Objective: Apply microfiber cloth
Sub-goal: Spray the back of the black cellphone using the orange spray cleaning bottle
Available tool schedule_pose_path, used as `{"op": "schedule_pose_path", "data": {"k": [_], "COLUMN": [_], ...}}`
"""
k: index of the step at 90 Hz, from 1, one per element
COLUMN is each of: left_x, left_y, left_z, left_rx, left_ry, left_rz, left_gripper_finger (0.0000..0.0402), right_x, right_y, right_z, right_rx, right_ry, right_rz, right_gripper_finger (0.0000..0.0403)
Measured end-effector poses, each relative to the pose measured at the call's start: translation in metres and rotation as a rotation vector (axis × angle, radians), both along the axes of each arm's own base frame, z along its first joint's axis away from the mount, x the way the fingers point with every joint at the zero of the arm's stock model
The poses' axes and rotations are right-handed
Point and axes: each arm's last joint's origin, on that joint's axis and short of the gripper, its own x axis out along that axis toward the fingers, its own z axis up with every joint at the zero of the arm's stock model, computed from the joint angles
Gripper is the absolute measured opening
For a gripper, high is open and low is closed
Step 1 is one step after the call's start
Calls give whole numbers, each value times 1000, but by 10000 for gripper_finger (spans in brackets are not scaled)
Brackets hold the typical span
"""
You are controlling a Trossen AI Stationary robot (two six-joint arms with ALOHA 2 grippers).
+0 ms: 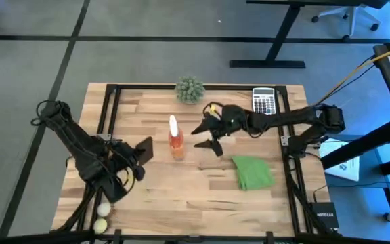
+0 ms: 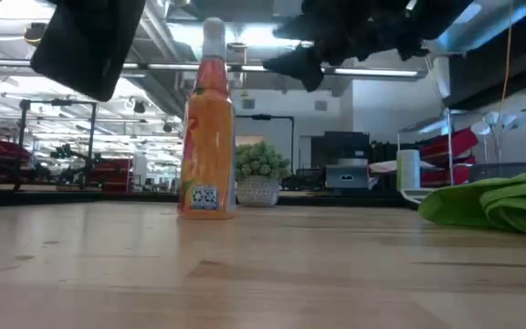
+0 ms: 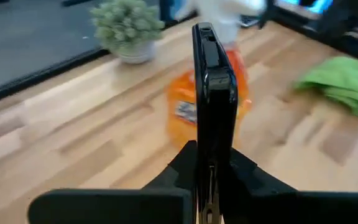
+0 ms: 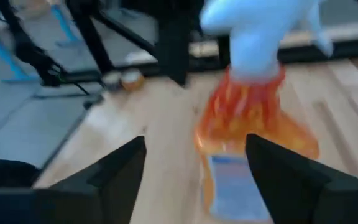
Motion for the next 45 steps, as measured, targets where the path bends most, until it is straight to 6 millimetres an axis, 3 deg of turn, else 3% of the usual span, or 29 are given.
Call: {"op": "schedule_pose_path", "data": {"k": [21, 45], "left_x": [14, 12], "left_y": [38, 85], "left_z": [9, 30], "left_rx": [69, 132], "left_ry": [73, 149], "left_rz": [110, 104], "left_gripper_finger": [15, 10], "right_x": [28, 40], "right_y": [-6, -9], "right_z": [-15, -10], "right_rx": [-83, -194], "right_ry": [21, -1], "right_rz": [-40, -14], "right_gripper_finger": [348, 353]}}
